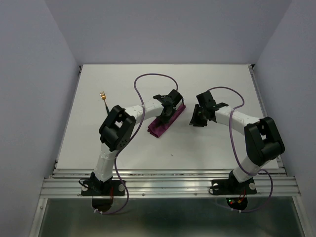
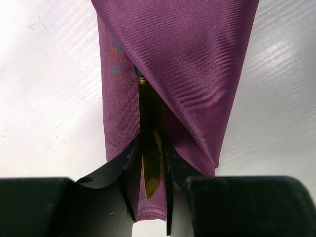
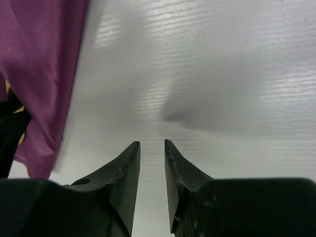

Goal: Fold the napkin into a case and place the utensils inside
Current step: Insert the knife into the folded napkin.

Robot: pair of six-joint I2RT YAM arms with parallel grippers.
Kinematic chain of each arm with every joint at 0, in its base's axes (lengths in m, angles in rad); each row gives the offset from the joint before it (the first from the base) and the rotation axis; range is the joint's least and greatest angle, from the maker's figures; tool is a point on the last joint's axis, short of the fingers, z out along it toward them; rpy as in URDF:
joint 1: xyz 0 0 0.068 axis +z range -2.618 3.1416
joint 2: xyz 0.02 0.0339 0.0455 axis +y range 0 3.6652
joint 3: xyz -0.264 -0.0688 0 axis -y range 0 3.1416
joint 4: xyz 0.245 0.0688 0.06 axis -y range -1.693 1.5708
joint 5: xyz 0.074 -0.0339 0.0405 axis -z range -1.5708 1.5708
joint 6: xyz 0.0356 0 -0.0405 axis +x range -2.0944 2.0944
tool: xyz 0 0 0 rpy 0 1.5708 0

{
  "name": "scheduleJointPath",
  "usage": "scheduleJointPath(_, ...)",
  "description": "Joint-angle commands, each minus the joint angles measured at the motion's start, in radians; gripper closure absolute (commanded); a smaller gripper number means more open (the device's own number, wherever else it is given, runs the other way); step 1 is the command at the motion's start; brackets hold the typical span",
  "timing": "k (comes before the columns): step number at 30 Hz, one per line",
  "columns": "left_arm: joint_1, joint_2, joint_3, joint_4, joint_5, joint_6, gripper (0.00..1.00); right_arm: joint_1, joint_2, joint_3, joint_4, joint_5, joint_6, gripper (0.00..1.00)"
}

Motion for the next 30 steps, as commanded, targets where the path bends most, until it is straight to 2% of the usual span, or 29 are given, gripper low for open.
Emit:
scheduleJointPath(1, 0.012, -0.069, 0.022, 0.006, -0.013, 0.030, 0.71, 0.008, -0.017, 0.023, 0.097, -0.136, 0.059, 0.68)
scheduleJointPath(5, 0.021, -0.069, 0.014, 0.010, 0.010, 0.031, 0.71, 0.019, 0.026, 0.015, 0.259, -0.198, 0.179, 0.63)
scheduleJointPath(17, 0.054, -0.061, 0.045, 0.010, 0.069, 0.051, 0.71, 0.038, 0.186, -0.014, 0.519, -0.278, 0.380, 0.57)
scheduleJointPath(24, 0.060, -0.052, 0.048, 0.009, 0.095, 0.053, 0.71, 0.047, 0.240, -0.016, 0.559, -0.295, 0.415, 0.57)
scheduleJointPath(30, 0.067, -0.058, 0.037, 0.013, 0.110, 0.051, 0.71, 0.065, 0.276, 0.003, 0.561, -0.284, 0.423, 0.63)
